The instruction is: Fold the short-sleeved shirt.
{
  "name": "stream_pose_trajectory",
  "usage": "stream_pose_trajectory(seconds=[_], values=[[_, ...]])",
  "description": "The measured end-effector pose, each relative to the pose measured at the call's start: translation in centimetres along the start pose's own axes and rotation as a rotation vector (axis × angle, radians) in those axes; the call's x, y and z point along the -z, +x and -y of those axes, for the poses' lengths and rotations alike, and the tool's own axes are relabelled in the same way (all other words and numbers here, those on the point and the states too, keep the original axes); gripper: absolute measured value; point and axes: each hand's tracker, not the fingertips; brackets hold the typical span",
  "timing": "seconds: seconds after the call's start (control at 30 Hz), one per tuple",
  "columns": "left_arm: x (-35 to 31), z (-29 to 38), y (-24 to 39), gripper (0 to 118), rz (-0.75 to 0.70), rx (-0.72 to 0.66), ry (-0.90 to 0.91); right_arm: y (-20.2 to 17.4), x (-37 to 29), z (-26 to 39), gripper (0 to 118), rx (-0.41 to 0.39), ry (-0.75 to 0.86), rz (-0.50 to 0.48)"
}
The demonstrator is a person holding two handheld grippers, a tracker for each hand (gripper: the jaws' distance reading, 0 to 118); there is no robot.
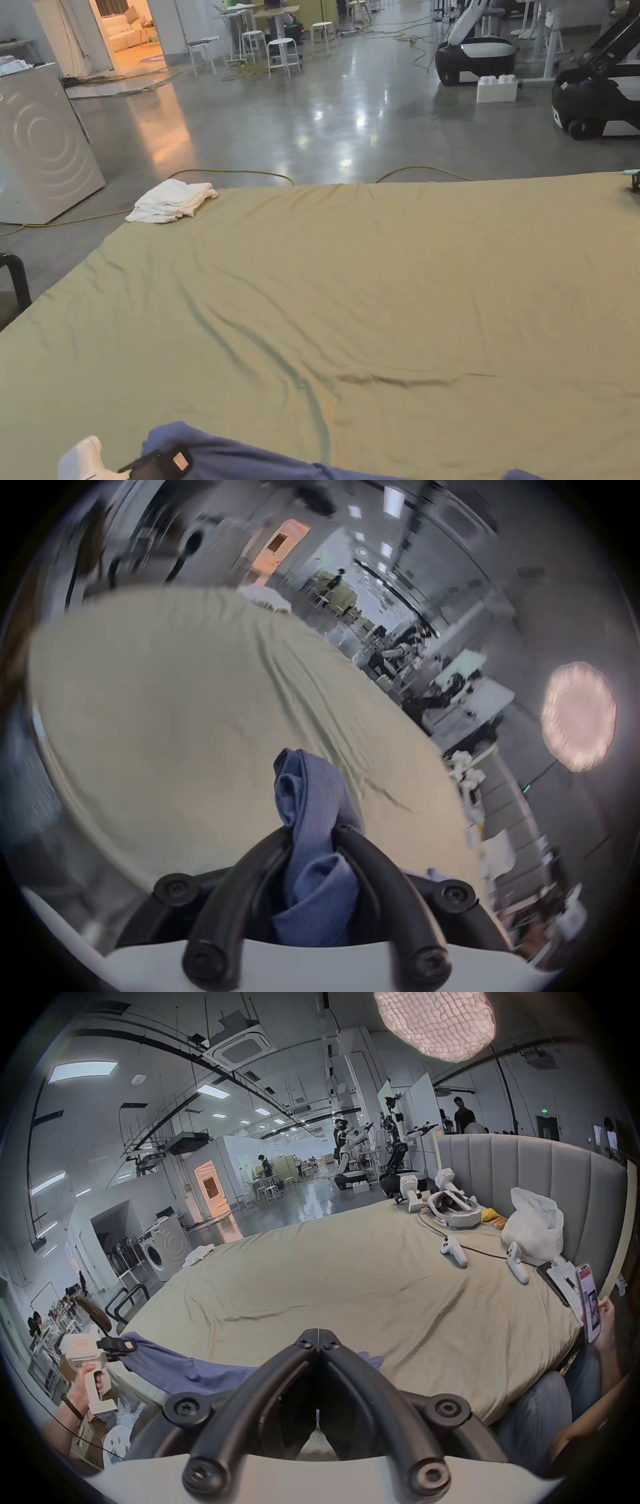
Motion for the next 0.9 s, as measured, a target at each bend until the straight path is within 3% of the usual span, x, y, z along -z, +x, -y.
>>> stream_pose_trajectory(seconds=[0.13,0.27,0.43,0.47,0.5,0.57,0.63,0.73,0.77,0.8,0.87,0.9], values=[[-0.7,1.4,7.1,10,0.043,0.150,0.041,-0.7,-0.3,0.0,0,0.003,-0.002,-0.005],[4.6,6.9,14.1,10,0.194,0.203,-0.118,-1.1,-1.7,-0.3,0,-0.001,-0.004,-0.030],[12.6,13.9,18.6,11,0.164,0.305,-0.347,-0.1,-3.3,0.2,0,-0.017,-0.003,-0.004],[13.2,14.5,19.1,20,0.168,0.307,-0.328,0.4,-2.8,0.2,0,-0.020,-0.003,0.010],[13.5,14.7,19.2,40,0.185,0.308,-0.330,0.7,-2.8,0.2,0,-0.023,-0.007,0.026],[13.2,14.5,19.4,92,0.297,0.250,-0.330,1.4,-2.7,0.3,0,-0.017,-0.024,0.062],[12.0,13.2,19.0,92,0.397,0.184,-0.301,2.5,-2.2,-0.5,0,-0.010,-0.029,0.072],[10.4,11.1,17.2,89,0.337,0.125,-0.225,3.1,-2.1,-0.7,0,0.000,-0.026,0.086],[10.4,10.8,16.3,80,0.327,0.084,-0.218,3.3,-1.9,-0.7,0,0.011,-0.026,0.088],[10.7,10.8,15.4,62,0.333,0.035,-0.242,3.4,-1.8,-0.7,0,0.022,-0.026,0.086],[11.9,11.9,14.6,5,0.332,-0.023,-0.285,5.9,-2.0,0.8,0,0.049,-0.030,0.081],[12.6,12.7,14.3,5,0.311,-0.028,-0.307,6.1,-1.9,0.9,0,0.059,-0.031,0.081]])
